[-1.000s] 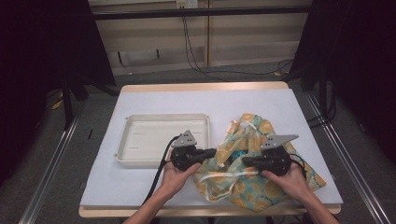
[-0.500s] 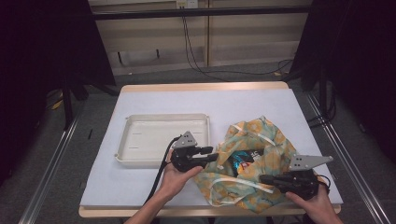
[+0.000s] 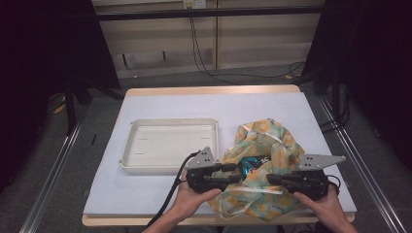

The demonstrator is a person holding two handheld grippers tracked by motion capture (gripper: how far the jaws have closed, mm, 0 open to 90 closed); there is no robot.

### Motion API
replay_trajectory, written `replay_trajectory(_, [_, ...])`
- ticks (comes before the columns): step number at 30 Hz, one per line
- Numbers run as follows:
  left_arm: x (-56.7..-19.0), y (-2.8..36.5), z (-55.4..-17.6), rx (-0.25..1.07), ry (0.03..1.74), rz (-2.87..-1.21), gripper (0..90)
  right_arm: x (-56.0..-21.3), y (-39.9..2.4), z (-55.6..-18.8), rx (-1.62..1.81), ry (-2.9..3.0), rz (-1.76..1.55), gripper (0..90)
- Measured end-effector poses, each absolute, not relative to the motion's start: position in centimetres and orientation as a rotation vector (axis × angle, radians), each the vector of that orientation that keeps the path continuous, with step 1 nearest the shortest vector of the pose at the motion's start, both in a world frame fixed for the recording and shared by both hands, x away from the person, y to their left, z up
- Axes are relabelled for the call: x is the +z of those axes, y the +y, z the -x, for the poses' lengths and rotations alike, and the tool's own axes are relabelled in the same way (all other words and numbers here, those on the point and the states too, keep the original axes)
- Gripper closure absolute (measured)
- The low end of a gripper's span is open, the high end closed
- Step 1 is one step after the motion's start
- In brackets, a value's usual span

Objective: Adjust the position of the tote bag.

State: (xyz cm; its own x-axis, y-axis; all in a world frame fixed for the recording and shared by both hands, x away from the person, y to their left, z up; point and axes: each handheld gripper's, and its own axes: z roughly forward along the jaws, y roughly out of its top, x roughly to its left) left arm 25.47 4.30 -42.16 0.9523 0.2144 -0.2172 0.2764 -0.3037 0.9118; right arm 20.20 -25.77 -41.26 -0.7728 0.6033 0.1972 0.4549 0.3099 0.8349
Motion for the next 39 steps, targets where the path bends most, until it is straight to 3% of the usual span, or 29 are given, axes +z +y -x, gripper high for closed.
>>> replay_trajectory(2, [-42.6,3.5,-25.4,-0.09,0.34,-1.913,58.5,-41.4,-25.8,-20.3,1.464,2.413,-0.99,90.0])
replay_trajectory(5, [-43.5,2.6,-25.5,-0.124,0.339,-1.938,50.1,-41.3,-25.9,-20.3,1.467,2.405,-0.995,90.0])
replay_trajectory(9, [-44.4,1.8,-25.3,-0.131,0.329,-1.976,45.2,-40.9,-26.4,-20.6,1.49,2.371,-1.006,84.7])
replay_trajectory(17, [-44.7,1.0,-24.7,-0.161,0.296,-1.999,47.6,-38.7,-25.6,-22.8,1.566,2.315,-0.975,57.7])
replay_trajectory(22, [-44.7,0.8,-24.5,-0.148,0.292,-2.009,43.4,-38.3,-23.6,-26.2,1.515,2.362,-0.937,53.5])
replay_trajectory(29, [-44.6,1.1,-24.4,-0.191,0.245,-1.997,86.0,-39.8,-21.4,-29.5,1.401,2.457,-0.938,49.2])
replay_trajectory(39, [-43.5,0.2,-22.8,-0.217,0.161,-1.985,90.0,-41.3,-21.2,-30.6,1.293,2.472,-0.929,36.2])
